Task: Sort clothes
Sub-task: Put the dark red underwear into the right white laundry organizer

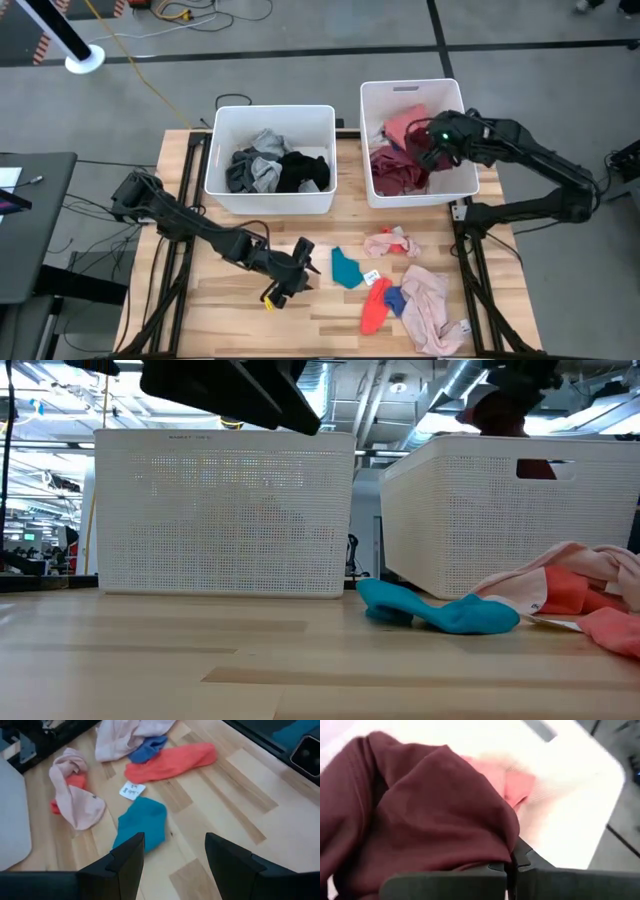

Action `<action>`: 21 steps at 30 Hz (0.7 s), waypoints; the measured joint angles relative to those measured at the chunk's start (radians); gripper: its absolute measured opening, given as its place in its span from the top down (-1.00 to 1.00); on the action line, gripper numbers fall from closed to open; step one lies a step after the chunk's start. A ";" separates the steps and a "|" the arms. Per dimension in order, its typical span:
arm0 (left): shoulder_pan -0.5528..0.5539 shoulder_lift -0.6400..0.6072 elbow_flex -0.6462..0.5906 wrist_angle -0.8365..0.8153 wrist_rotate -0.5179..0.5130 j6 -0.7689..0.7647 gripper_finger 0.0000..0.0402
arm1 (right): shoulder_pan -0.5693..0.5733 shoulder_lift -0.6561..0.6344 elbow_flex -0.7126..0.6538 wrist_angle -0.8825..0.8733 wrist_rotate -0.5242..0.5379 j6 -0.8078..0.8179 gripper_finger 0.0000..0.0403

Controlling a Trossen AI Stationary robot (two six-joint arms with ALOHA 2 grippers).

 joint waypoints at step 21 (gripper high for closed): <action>0.008 0.000 -0.045 0.099 0.026 0.052 -0.01 | -0.266 0.028 -0.441 0.108 -0.397 -0.112 0.96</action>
